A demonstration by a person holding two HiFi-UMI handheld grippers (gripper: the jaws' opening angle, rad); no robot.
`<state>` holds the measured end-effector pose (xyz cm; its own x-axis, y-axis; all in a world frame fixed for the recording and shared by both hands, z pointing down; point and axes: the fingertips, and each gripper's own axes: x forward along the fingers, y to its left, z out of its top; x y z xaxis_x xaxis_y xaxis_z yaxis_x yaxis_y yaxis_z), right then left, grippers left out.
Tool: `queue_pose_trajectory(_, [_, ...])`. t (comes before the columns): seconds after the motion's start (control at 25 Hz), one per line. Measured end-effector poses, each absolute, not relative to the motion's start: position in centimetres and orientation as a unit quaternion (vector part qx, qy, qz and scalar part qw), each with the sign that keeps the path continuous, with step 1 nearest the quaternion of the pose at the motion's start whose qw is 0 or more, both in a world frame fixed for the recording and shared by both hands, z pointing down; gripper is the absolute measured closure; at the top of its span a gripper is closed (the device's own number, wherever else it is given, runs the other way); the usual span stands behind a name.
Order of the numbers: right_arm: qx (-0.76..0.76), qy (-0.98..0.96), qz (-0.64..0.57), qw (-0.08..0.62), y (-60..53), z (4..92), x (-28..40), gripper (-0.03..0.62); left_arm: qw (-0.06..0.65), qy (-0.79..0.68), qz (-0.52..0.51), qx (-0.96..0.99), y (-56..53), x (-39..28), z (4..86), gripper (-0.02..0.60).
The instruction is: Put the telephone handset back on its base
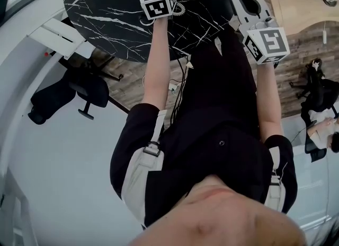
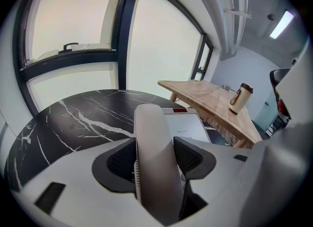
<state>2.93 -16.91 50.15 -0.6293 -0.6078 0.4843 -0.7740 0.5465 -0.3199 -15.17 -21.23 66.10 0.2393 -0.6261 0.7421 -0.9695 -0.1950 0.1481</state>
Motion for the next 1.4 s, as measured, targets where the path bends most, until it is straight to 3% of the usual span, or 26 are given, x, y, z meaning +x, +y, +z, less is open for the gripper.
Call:
queue_pose_trajectory(0.8, [0.393,-0.875,0.245,0.144,-14.7,48.4,2.0,0.563,0.275,-0.575,0.249,0.729,-19.5,-16.8,61.6,0.308])
queue_pose_trajectory(1.4, [0.331,-0.912,0.209,0.126,-11.5,44.5,3.1,0.563,0.249,-0.646,0.203,0.693,-12.5,-17.1,54.5,0.368])
